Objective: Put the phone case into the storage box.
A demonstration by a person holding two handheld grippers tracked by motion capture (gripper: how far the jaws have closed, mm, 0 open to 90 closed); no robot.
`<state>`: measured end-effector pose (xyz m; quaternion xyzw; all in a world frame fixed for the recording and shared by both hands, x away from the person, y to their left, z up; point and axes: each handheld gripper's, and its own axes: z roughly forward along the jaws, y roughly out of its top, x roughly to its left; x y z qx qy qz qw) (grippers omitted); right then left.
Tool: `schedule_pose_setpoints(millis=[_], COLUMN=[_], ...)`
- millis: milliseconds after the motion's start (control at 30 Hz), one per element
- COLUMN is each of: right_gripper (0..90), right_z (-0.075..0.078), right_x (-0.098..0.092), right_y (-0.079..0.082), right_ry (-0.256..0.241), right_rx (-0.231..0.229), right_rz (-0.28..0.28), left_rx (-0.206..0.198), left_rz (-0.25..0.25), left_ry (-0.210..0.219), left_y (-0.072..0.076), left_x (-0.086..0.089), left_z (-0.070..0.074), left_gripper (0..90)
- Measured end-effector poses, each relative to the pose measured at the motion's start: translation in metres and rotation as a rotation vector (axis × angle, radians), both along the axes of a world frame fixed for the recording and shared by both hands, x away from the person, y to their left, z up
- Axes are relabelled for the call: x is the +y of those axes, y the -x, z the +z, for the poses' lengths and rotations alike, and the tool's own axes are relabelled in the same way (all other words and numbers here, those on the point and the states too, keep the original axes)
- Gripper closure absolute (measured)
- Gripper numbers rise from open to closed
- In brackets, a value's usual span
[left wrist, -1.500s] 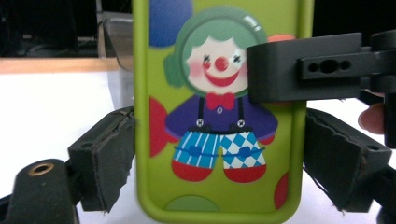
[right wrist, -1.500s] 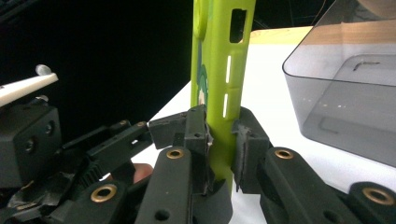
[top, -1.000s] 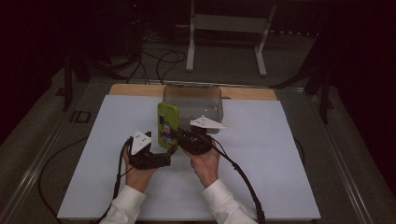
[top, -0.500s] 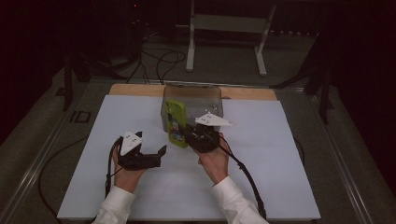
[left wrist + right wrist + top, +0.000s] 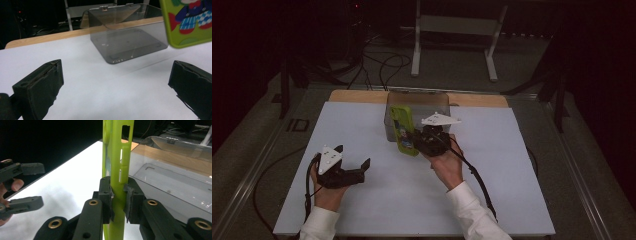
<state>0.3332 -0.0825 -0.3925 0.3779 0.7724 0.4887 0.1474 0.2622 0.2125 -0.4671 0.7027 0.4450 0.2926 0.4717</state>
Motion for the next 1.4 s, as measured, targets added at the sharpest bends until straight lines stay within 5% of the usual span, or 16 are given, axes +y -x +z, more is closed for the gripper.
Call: schedule_pose_setpoints(millis=[667,967,1400], right_gripper=[78.0,78.1,78.2], right_z=[0.014,0.022,0.032], right_x=[-0.004,-0.006,-0.008], right_y=[-0.01,-0.021,-0.041], right_ry=[0.081,0.131,0.137], right_rx=[0.05,0.092,0.171], right_rz=[0.035,0.026,0.003], left_rx=[0.0,-0.001,-0.004], left_rz=[-0.031,-0.002,0.008], left_ry=[-0.05,-0.052,-0.055], left_y=[0.019,0.018,0.017], left_x=[0.028,0.03,0.028], left_z=[-0.02,-0.027,-0.031], left_gripper=[0.0,0.0,0.0])
